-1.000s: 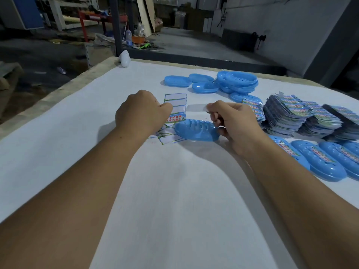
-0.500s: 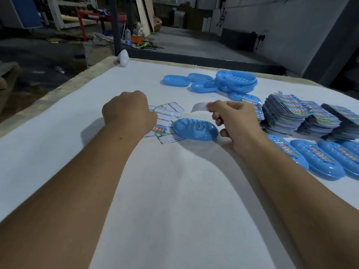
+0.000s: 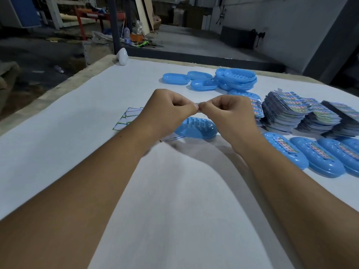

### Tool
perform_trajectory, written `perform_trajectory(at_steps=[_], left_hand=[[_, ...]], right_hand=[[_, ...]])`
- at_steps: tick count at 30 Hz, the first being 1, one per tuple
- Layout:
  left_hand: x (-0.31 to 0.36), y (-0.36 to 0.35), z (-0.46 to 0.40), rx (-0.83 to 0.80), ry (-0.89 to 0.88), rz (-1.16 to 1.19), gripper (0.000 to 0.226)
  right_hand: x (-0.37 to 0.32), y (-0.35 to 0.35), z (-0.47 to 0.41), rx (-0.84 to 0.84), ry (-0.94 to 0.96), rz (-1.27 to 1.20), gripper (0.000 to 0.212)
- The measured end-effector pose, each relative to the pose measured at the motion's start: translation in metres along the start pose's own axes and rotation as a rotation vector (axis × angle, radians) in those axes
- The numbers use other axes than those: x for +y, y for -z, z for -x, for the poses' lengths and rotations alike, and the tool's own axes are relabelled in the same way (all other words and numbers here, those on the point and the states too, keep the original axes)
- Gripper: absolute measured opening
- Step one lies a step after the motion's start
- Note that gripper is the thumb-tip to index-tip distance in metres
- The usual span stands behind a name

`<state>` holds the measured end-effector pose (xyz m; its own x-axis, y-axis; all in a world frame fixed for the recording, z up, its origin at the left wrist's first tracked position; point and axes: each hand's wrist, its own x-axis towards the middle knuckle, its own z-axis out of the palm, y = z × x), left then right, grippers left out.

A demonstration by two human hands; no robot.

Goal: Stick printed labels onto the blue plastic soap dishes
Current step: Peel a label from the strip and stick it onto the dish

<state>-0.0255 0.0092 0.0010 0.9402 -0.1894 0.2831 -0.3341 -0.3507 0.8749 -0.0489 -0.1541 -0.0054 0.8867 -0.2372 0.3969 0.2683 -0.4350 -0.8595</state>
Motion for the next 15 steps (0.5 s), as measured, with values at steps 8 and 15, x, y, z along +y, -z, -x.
perform_trajectory(at_steps=[8,15], left_hand=[[0.0015,0.0019,0.0006,0.028,0.061,-0.004,0.017],[-0.0031,0.001,-0.003,0.09,0.098,-0.032,0.015]], right_hand=[[0.0018,0.0039,0.0005,-0.113,0.021,-0.006,0.022],[0.0055,0.0062,-0.0064,0.026,-0.076,0.133,0.026]])
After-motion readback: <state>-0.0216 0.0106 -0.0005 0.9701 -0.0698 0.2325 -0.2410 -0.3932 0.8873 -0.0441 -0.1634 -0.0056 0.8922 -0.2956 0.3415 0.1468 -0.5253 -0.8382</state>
